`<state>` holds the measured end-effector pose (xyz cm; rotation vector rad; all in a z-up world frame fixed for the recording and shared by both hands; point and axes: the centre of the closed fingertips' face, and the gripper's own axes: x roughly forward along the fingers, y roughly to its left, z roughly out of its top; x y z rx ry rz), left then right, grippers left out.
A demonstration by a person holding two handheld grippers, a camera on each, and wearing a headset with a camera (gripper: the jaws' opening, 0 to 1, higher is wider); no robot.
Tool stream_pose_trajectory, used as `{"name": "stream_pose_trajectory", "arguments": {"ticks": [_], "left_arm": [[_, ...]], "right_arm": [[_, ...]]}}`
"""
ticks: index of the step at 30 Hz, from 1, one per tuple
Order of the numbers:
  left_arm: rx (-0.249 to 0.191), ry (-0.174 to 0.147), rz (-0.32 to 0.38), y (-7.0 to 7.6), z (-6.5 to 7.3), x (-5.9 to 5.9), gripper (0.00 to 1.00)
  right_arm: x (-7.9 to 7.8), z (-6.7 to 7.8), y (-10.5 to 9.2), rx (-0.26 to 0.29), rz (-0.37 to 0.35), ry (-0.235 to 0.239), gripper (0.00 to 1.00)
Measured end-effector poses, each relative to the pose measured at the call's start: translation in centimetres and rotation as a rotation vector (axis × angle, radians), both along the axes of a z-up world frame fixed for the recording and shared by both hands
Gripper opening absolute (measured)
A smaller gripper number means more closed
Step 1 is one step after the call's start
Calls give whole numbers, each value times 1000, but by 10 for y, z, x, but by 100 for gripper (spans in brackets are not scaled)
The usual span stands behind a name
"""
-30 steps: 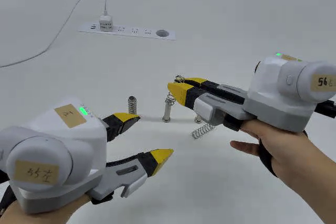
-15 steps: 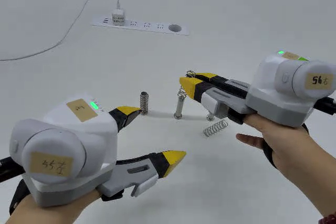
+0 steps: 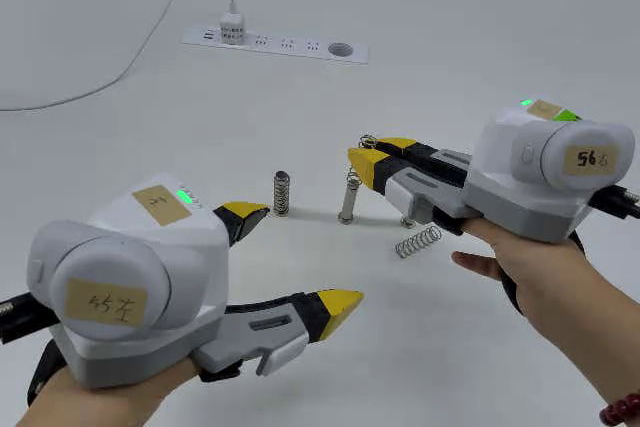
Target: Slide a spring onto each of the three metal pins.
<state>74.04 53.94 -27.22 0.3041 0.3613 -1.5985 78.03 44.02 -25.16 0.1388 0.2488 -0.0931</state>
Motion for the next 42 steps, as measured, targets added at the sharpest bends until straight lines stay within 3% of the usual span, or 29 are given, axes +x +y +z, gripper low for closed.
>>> {"name": "stream_pose_trajectory", "arguments": {"ticks": [23,42], "left_arm": [[20,4,11,1,-5,3,68],[20,7,8,2,-4,3,67]], "right_arm": [[1,-25,3,-46,-6,73,11],[-1,-47,6,-47,-17,130,12]]}}
